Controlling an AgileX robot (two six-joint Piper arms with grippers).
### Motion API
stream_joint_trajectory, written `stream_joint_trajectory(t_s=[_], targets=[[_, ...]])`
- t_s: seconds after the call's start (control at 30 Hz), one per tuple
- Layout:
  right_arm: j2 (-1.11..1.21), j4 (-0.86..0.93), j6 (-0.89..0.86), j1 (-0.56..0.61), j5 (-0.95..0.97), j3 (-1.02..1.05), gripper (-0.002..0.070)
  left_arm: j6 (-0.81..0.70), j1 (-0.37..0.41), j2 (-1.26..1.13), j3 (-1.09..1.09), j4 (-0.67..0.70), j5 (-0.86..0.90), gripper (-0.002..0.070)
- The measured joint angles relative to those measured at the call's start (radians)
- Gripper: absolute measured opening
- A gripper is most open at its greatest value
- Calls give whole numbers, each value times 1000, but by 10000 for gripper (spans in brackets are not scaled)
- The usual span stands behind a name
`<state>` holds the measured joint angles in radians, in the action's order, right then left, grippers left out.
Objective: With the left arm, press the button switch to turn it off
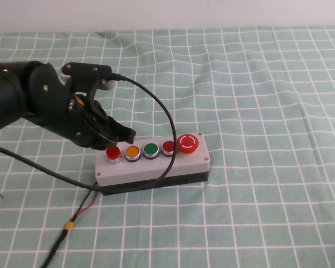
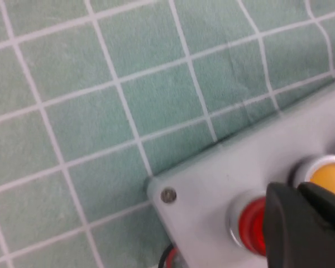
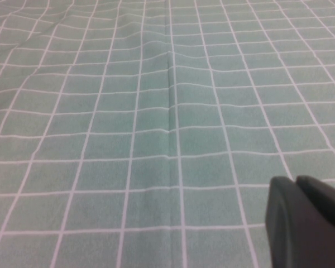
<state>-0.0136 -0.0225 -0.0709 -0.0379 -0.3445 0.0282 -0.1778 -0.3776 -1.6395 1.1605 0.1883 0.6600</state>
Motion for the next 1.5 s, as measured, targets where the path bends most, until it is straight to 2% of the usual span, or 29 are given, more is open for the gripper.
stream_joint_trajectory(t_s=[0.57, 0.8, 1.17, 1.5], targets=[[0, 0, 0, 0, 0, 0, -17, 32, 0, 543, 1, -37, 32, -2], [0, 0, 0, 0, 0, 0, -17, 42, 0, 780, 1, -75, 142, -2], [0, 0, 0, 0, 0, 0, -17, 162, 0, 1126, 2, -236, 389, -2], [0, 0, 0, 0, 0, 0, -17, 185, 0, 1321, -84, -256, 445, -2]])
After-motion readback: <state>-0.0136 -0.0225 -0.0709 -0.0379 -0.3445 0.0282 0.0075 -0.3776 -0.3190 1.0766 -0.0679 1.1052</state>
